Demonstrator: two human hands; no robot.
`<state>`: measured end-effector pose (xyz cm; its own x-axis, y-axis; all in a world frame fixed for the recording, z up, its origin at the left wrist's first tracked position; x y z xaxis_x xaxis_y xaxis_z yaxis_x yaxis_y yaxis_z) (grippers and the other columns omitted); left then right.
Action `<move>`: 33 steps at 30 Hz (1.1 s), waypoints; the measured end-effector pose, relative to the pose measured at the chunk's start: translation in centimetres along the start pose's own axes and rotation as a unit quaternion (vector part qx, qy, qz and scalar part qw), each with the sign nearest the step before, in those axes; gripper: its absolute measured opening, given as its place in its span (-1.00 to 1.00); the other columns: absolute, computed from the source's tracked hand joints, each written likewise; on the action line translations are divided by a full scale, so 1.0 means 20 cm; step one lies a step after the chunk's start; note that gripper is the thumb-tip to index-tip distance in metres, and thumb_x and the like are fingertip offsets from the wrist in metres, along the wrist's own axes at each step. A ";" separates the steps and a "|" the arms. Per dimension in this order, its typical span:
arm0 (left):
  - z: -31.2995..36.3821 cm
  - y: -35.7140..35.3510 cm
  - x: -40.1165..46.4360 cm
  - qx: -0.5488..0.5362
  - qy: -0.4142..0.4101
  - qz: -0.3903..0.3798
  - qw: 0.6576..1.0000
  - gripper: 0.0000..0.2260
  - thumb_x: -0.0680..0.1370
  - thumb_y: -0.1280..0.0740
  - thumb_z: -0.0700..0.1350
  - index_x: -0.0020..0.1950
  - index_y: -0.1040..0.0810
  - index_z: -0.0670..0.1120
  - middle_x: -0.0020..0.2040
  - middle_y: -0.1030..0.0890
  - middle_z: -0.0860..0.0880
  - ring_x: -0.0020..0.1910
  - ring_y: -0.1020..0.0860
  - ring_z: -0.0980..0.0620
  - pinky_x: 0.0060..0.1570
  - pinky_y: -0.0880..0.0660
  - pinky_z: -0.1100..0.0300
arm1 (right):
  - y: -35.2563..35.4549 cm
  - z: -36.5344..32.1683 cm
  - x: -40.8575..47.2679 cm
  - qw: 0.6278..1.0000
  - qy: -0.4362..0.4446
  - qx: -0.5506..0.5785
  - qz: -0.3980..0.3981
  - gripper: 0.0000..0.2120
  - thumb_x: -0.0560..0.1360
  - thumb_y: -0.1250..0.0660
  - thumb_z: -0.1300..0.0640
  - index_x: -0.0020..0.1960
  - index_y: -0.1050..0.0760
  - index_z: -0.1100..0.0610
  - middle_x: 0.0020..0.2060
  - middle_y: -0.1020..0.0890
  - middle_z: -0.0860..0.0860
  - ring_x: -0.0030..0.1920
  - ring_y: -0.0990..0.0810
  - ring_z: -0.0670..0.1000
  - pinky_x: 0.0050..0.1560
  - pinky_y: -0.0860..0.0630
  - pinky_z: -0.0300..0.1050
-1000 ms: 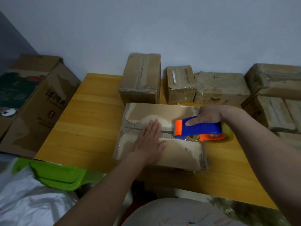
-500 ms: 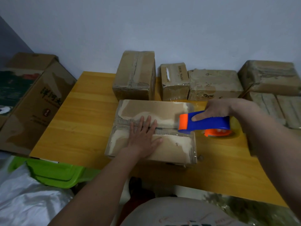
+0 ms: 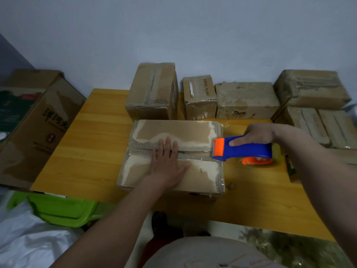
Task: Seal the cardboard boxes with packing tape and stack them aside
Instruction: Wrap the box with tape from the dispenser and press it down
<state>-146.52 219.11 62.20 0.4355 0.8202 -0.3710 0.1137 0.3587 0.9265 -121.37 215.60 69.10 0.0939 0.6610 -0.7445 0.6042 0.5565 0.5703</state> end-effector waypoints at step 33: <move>0.61 0.01 0.04 0.017 -0.088 -0.006 0.996 -0.06 0.47 -0.12 0.42 0.55 0.37 0.01 0.51 0.46 -0.07 0.47 0.43 -0.20 0.40 0.28 -0.36 | 0.07 0.33 -0.06 0.999 0.002 0.042 -0.013 -0.44 0.25 -0.38 -0.29 -0.09 -0.60 0.20 -0.27 -0.68 0.07 -0.31 -0.63 0.02 -0.28 -0.50 -0.17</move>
<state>-135.31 214.35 62.79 0.5833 0.7241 -0.3679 0.1494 0.3496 0.9249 -115.48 212.25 68.49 0.0741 0.6499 -0.7564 0.6707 0.5288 0.5201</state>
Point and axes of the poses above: each hand's wrist, its own x-axis towards the middle knuckle, its own y-axis out of the back of the hand, z = x × y, the point moved 9 cm from there along x, towards the middle knuckle
